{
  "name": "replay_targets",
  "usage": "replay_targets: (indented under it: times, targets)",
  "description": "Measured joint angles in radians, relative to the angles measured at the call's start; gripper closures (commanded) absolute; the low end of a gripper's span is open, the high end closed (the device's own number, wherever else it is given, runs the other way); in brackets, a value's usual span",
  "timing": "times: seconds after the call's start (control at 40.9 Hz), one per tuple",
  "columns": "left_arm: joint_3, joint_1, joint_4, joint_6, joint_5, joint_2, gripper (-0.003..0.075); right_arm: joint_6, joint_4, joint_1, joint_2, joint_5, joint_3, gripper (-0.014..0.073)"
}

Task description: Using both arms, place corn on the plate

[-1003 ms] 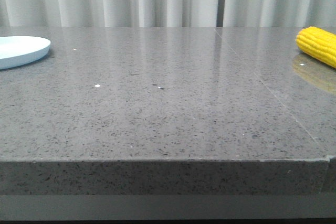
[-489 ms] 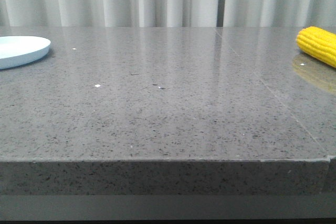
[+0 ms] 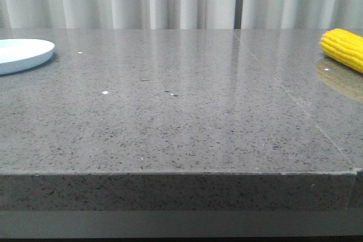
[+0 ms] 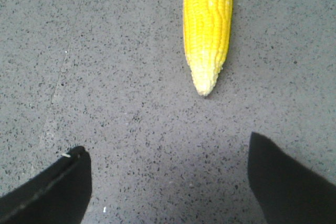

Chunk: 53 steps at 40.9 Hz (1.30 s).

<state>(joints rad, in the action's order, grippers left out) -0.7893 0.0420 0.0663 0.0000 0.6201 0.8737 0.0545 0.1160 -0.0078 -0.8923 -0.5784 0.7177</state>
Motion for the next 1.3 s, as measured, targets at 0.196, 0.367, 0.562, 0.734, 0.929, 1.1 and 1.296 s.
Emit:
replay_targets:
  times: [0.196,0.367,0.562,0.734,0.929,1.1,1.296]
  targets:
    - [-0.137,0.0,0.064,0.0,0.138,0.142,0.0164,0.0,0.0,0.0,0.0,0.0,0.0,-0.0041]
    - [-0.25,-0.068,0.076,0.0,0.189,0.29,0.0164,0.0,0.0,0.0,0.0,0.0,0.0,-0.0041]
    - [-0.386,-0.232,-0.066,0.078,0.212,0.486,0.0164,0.0,0.0,0.0,0.0,0.0,0.0,-0.0041]
    - [-0.479,-0.334,-0.316,0.241,0.226,0.641,0.0165,0.0,0.0,0.0,0.0,0.0,0.0,-0.0041]
    - [-0.578,-0.356,-0.378,0.284,0.219,0.79,0.0187,0.0,0.0,0.0,0.0,0.0,0.0,-0.0041]
    - [-0.656,-0.356,-0.391,0.288,0.21,0.896,0.0255,0.0,0.0,0.0,0.0,0.0,0.0,-0.0041]
    - [-0.729,-0.343,-0.391,0.291,0.208,0.985,0.0303,0.0,0.0,0.0,0.0,0.0,0.0,-0.0041]
